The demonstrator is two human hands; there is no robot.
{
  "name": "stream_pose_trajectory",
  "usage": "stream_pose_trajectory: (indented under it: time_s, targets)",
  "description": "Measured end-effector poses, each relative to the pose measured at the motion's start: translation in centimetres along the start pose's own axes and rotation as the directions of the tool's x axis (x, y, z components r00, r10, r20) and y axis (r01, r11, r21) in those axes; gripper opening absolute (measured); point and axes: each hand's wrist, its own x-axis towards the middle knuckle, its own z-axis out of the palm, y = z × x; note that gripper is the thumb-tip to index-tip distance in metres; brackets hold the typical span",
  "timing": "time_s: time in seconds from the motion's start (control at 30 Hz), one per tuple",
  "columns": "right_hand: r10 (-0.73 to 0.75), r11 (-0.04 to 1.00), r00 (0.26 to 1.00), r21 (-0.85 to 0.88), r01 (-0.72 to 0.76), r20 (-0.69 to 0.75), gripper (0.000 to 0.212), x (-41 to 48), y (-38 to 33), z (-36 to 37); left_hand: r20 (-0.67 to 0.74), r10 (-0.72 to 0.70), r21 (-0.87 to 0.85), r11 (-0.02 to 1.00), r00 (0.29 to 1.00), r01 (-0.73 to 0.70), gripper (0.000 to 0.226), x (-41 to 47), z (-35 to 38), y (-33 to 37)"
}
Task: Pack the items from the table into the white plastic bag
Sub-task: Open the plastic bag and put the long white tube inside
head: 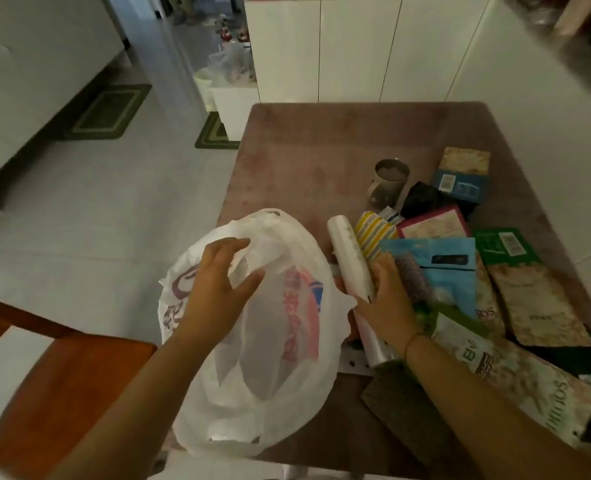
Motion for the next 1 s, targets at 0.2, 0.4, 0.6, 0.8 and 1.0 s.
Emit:
stream_pose_trajectory:
  time_s: [0.2,0.4,0.6,0.8,1.0]
  targets:
    - [0.071,0.825,0.996,-0.559,-0.085,-0.046,0.066,1.2,-0.4,1.7,-0.158,0.026,0.470,0.881,0.987,0.052,0.042,0.2,-1.2,-2.3]
    - [0.083,0.702,0.996,-0.708,-0.074,-0.021,0.084,2.3,-0.5,2.7,-0.154,-0.123,0.451,0.874,0.980,0.180,0.048,-0.7,-2.9,-4.5]
    - [0.009,0.840,1.000,-0.542,-0.022,-0.025,0.080,2.3,-0.1,1.3,-0.084,-0.222,0.342,0.909,0.972,0.237,0.058,-1.2,-3.1,-5.1]
    - [0.045,0.999,0.997,-0.025,-0.043,0.061,0.067,0.1,-4.4,-4.3,-0.118,-0.256,0.301,0.912,0.959,0.280,0.064,-1.7,-2.8,-5.3]
    - [-0.020,0.948,0.801,0.267,-0.176,0.598,0.042,-4.8,-8.7,-9.1,-0.084,-0.327,0.260,0.905,0.941,0.337,0.062,-1.9,-2.9,-5.4]
